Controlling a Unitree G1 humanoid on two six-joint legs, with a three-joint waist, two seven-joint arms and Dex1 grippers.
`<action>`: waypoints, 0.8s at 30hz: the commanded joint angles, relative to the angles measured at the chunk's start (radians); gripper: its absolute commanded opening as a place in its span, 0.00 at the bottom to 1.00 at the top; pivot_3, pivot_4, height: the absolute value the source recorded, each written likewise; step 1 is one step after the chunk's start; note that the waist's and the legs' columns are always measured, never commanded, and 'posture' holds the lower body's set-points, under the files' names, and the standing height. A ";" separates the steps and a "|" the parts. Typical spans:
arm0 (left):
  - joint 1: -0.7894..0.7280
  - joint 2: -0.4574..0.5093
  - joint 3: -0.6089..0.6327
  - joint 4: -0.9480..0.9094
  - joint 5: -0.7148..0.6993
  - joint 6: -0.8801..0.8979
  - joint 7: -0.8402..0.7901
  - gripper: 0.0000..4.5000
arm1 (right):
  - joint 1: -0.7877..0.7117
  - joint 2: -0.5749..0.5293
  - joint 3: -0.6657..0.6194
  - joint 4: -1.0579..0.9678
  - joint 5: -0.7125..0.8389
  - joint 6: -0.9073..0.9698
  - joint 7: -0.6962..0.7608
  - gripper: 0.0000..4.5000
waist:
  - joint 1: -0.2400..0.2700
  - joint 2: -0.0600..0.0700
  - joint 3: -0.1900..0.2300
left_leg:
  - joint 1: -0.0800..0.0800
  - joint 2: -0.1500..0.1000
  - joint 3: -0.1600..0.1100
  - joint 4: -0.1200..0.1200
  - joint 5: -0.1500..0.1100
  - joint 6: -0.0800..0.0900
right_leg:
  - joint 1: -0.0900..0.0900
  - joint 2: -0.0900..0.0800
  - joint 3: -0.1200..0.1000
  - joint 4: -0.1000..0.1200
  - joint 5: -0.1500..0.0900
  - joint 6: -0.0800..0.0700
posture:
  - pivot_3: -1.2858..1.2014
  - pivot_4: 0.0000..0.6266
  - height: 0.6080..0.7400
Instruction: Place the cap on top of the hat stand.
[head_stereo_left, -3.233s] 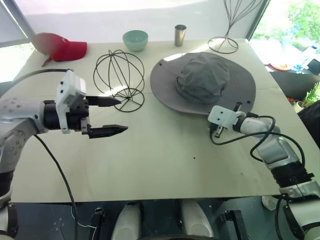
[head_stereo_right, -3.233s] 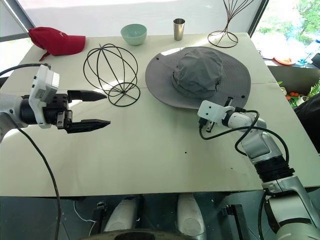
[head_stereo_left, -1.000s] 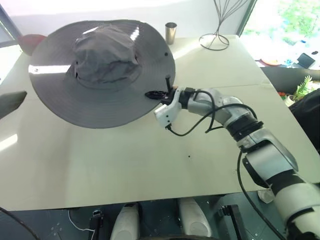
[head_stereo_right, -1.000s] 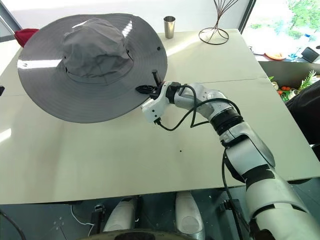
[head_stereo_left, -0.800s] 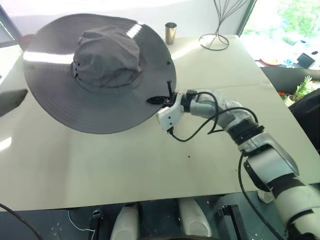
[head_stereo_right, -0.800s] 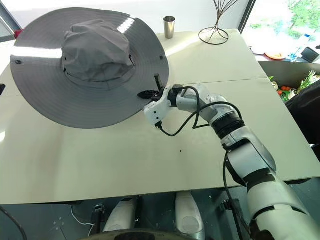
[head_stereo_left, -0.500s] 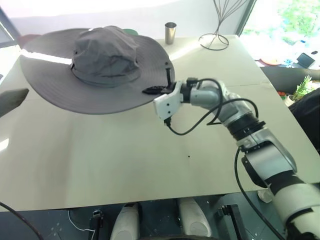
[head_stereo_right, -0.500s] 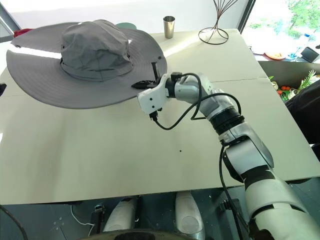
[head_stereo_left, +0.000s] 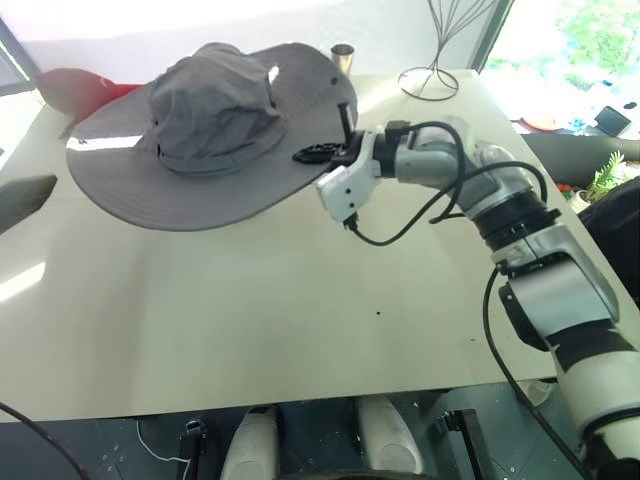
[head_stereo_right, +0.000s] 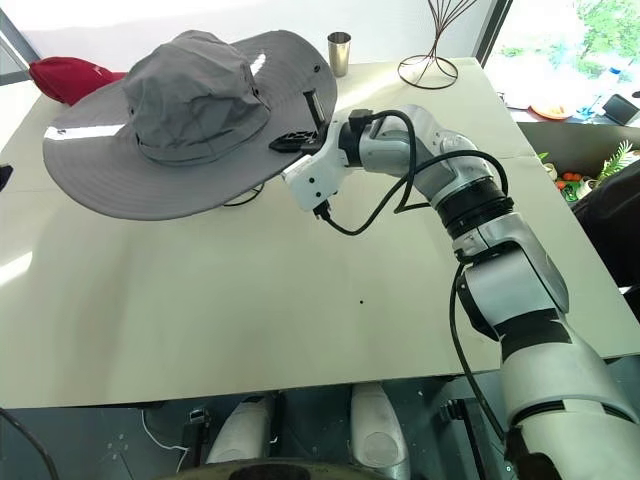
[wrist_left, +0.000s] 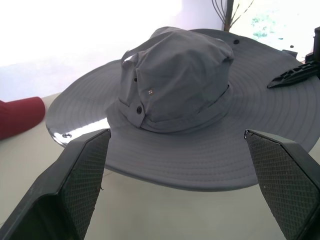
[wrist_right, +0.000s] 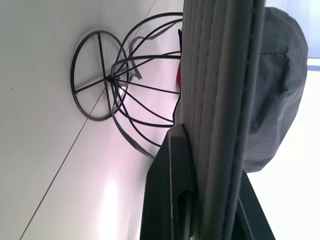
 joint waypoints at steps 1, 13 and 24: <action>-0.004 0.005 0.015 -0.011 -0.004 -0.023 -0.001 1.00 | -0.036 -0.003 0.028 0.039 -0.101 -0.018 -0.108 0.01 | 0.000 0.000 0.000 | 0.000 0.000 0.000 0.000 0.000 0.000 | 0.000 0.000 0.000 0.000 0.000 0.000 | 0.52 0.24 1.00; -0.016 0.016 -0.007 0.011 0.005 -0.046 -0.007 1.00 | -0.067 0.038 0.090 0.185 -0.193 -0.051 -0.253 0.01 | -0.003 0.000 0.000 | 0.000 0.000 0.000 0.000 0.000 0.000 | 0.000 0.000 0.000 0.000 0.000 0.000 | 0.52 0.24 1.00; -0.002 0.004 0.004 0.006 0.003 -0.055 -0.002 1.00 | -0.065 0.047 0.038 0.192 -0.088 -0.027 -0.225 0.99 | -0.003 0.000 0.000 | 0.000 0.000 0.000 0.000 0.000 0.000 | 0.000 0.000 0.000 0.000 0.000 0.000 | 0.52 0.24 1.00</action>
